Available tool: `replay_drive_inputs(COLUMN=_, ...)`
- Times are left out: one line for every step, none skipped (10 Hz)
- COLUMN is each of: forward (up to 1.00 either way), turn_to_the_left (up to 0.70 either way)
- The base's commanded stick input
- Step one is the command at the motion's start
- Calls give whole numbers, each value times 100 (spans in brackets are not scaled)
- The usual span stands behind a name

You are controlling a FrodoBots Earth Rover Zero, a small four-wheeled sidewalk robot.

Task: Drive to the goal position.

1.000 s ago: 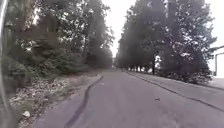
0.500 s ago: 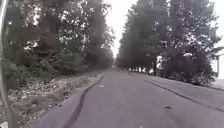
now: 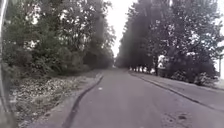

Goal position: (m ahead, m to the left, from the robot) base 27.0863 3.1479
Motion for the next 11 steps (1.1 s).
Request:
replay_drive_inputs(forward=70, turn_to_the_left=1)
replay_drive_inputs(forward=70, turn_to_the_left=0)
replay_drive_inputs(forward=70, turn_to_the_left=-1)
replay_drive_inputs(forward=70, turn_to_the_left=-2)
replay_drive_inputs(forward=70, turn_to_the_left=-3)
replay_drive_inputs(forward=70, turn_to_the_left=-4)
replay_drive_inputs(forward=70, turn_to_the_left=-4)
replay_drive_inputs(forward=70, turn_to_the_left=1)
replay_drive_inputs(forward=70, turn_to_the_left=1)
replay_drive_inputs(forward=70, turn_to_the_left=1)
replay_drive_inputs(forward=70, turn_to_the_left=1)
